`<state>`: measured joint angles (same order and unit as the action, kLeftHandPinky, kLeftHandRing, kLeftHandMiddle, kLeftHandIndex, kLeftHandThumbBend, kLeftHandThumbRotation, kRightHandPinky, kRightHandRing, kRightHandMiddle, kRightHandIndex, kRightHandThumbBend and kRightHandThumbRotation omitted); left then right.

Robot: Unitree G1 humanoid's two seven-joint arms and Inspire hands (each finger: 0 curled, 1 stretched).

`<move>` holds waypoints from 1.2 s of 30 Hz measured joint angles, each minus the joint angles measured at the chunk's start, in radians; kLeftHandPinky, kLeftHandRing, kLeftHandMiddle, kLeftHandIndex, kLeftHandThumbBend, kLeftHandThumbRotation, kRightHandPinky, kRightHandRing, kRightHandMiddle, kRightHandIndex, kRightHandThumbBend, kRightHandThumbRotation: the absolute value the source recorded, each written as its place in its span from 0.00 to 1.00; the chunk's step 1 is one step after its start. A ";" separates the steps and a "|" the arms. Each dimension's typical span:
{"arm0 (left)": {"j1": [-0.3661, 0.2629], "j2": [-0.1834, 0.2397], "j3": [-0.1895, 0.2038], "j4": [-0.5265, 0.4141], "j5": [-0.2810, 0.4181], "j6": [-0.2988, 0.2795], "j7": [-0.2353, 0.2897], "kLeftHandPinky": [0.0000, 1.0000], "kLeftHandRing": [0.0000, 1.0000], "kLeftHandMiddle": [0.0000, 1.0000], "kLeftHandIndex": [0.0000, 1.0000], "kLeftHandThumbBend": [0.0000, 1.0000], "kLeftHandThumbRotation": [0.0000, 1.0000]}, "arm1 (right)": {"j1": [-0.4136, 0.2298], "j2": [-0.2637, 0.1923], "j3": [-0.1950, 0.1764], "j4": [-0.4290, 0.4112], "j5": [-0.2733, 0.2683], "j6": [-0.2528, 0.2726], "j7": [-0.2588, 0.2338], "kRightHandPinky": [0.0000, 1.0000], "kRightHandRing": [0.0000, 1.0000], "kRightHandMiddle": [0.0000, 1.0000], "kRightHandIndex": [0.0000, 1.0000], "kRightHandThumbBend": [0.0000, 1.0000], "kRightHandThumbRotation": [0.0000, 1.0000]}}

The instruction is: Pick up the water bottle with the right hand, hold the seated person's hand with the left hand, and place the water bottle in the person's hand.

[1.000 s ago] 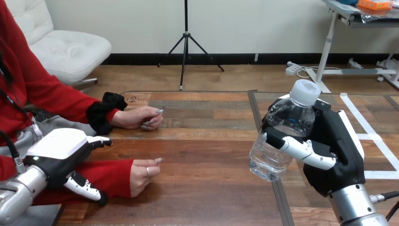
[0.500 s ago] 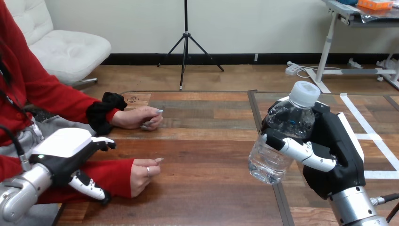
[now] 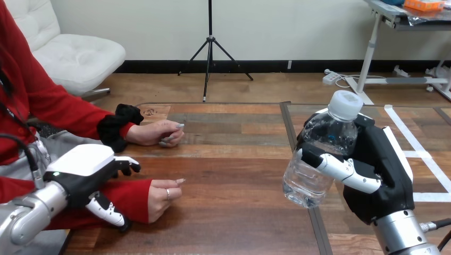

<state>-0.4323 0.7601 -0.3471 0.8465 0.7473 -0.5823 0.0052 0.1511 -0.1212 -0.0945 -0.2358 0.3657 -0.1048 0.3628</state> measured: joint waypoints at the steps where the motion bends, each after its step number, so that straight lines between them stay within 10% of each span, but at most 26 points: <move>1: 0.000 0.000 0.000 -0.003 0.000 0.000 -0.003 0.69 0.72 0.76 0.78 1.00 0.24 | 0.000 0.000 0.000 -0.003 0.000 0.000 -0.001 0.33 0.36 0.42 0.42 0.72 0.00; 36: -0.017 0.002 -0.032 -0.106 0.011 0.082 -0.224 0.65 0.70 0.74 0.79 1.00 0.36 | 0.001 0.004 0.021 -0.060 -0.006 0.052 -0.037 0.32 0.36 0.41 0.42 0.70 0.00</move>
<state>-0.4497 0.7624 -0.3788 0.7408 0.7586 -0.5001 -0.2184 0.1518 -0.1167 -0.0737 -0.2962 0.3597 -0.0525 0.3258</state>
